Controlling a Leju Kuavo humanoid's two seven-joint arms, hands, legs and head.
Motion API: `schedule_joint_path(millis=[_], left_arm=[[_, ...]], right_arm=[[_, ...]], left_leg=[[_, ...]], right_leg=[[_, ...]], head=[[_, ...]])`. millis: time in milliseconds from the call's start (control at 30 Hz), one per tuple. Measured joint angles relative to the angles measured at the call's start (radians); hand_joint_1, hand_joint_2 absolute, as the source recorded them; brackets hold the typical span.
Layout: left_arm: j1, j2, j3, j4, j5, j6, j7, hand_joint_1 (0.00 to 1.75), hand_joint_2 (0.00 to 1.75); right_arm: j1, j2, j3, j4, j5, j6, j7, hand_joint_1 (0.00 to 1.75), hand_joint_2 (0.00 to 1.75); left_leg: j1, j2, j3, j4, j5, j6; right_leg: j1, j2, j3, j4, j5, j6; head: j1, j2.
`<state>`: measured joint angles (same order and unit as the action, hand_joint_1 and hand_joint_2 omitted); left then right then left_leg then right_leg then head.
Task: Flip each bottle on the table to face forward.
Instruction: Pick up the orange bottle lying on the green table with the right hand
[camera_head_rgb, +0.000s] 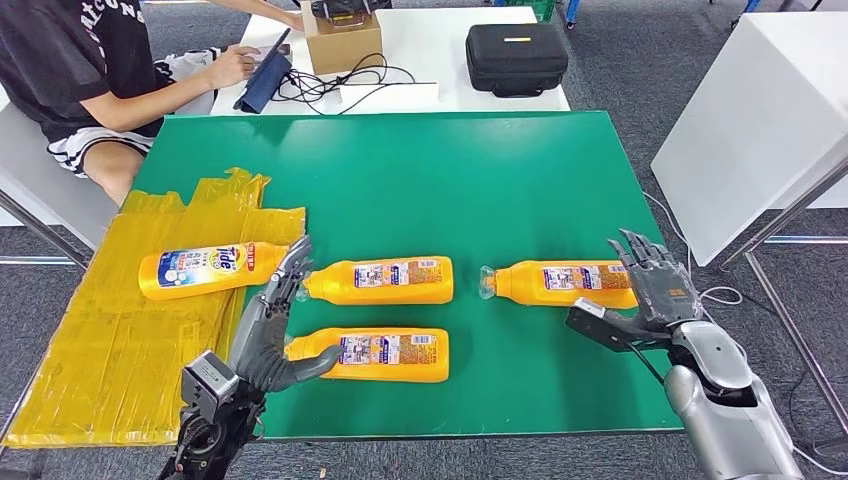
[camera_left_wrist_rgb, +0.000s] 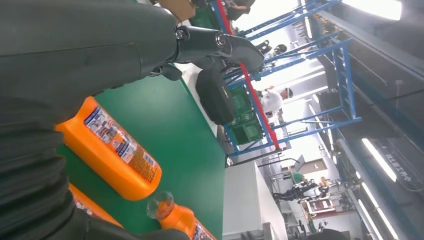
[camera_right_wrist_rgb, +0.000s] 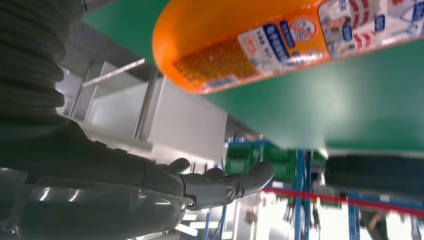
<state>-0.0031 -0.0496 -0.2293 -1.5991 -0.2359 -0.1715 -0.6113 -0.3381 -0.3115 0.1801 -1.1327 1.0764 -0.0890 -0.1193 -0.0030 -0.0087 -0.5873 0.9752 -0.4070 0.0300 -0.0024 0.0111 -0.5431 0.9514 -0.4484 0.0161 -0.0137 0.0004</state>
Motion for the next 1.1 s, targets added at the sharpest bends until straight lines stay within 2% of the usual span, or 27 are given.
schedule_joint_path(millis=[67,200,600,833,867,967,1000,1100], left_arm=[[0.000,0.000,0.000,0.000,-0.003,0.003,-0.006,0.00,1.75],[-0.003,0.000,0.000,0.006,-0.006,0.006,-0.020,0.00,1.75],[-0.017,-0.007,0.000,0.021,-0.006,0.006,-0.021,0.00,1.75],[-0.024,-0.008,0.000,0.039,-0.006,0.003,-0.020,0.00,1.75],[-0.025,-0.008,0.000,0.041,-0.006,0.003,-0.020,0.00,1.75],[-0.034,-0.009,0.000,0.051,-0.003,-0.003,-0.018,0.00,1.75],[-0.039,-0.010,0.000,0.057,0.000,-0.004,-0.017,0.00,1.75],[-0.053,-0.013,-0.003,0.079,0.010,-0.006,-0.012,0.00,1.75]], right_arm=[[-0.031,0.006,0.001,0.046,-0.015,0.011,-0.012,0.00,1.75],[-0.157,0.037,0.009,0.252,-0.039,0.034,-0.047,0.00,1.75],[-0.240,0.115,0.064,0.438,-0.029,0.038,-0.056,0.00,1.75],[-0.262,0.134,0.089,0.490,-0.029,0.056,-0.050,0.03,1.75],[-0.266,0.135,0.092,0.495,-0.028,0.063,-0.046,0.28,1.75],[-0.290,0.137,0.105,0.522,-0.021,0.116,-0.007,1.51,1.75],[-0.302,0.138,0.112,0.535,-0.016,0.139,0.013,1.70,1.75],[-0.336,0.138,0.130,0.575,-0.006,0.190,0.057,1.75,1.75]], left_leg=[[0.000,0.000,0.000,0.000,0.000,0.000],[0.001,-0.001,0.000,0.000,0.000,0.000],[0.001,-0.001,0.000,0.000,0.000,0.000],[0.001,-0.001,0.000,0.000,0.000,0.000],[0.001,0.000,0.000,0.000,0.000,0.000],[0.001,0.000,0.001,0.000,0.000,0.000],[0.001,0.000,0.002,0.000,0.000,0.000],[0.002,-0.001,0.004,0.000,0.000,0.000]], right_leg=[[0.000,0.000,0.000,0.000,0.000,0.000],[0.001,0.000,0.000,0.000,0.000,0.000],[0.001,0.000,0.000,0.000,0.000,0.000],[0.001,0.000,0.000,0.000,0.000,0.000],[0.001,0.000,0.000,0.000,0.000,0.000],[0.001,0.000,0.000,0.000,0.000,0.000],[0.001,0.000,0.001,0.000,0.000,0.000],[0.001,-0.001,0.004,0.000,0.000,0.000]], head=[[0.000,0.000],[0.000,0.000],[0.000,0.000],[0.000,0.000],[0.000,0.000],[0.000,0.000],[0.000,0.000],[0.000,0.000]])
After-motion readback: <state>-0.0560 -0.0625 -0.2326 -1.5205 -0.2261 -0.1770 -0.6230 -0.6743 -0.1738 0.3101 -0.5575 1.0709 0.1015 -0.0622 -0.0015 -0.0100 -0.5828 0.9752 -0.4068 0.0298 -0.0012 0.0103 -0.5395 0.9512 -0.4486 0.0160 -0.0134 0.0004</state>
